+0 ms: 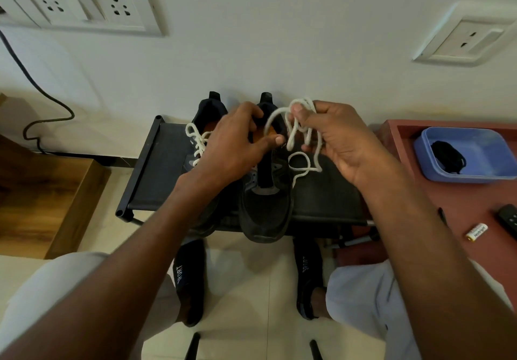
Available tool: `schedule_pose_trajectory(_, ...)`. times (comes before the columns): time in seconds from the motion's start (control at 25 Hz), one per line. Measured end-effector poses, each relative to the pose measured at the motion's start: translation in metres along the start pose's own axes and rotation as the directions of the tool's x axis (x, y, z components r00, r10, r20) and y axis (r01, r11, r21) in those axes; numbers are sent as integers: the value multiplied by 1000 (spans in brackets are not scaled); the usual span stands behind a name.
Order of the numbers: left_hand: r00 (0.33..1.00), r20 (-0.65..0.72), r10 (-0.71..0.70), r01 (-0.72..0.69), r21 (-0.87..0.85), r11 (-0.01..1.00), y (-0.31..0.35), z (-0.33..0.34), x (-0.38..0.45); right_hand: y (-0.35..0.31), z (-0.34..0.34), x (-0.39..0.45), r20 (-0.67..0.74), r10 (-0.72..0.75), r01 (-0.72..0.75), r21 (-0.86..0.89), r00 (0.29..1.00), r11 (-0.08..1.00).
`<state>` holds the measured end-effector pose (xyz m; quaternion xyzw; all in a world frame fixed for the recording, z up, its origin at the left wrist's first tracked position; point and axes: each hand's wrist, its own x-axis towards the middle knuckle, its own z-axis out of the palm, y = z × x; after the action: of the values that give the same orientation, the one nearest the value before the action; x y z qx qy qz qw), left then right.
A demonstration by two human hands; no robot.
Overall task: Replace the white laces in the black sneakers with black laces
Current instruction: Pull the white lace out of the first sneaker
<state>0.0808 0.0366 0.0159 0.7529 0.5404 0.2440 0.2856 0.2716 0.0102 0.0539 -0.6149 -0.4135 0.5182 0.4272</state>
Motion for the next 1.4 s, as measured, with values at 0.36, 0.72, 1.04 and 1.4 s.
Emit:
schedule_pose_trajectory(0.36,941,335,-53,305,-765,568,49,6,15,-4,-29,2,-127,-183,137,-301,975,944)
schedule_pose_trajectory(0.72,973,226,-43,91,-207,974,47,29,32,9,-47,8,-185,-10,-128,-717,983,685)
schedule_pose_trajectory(1.04,996,88,23,-32,98,995,39,38,37,22,-48,17,-139,11,-114,-767,990,632)
schedule_pose_trajectory(1.4,998,9,-58,57,87,995,19,18,33,110,-4,53,53,216,-14,-954,975,299)
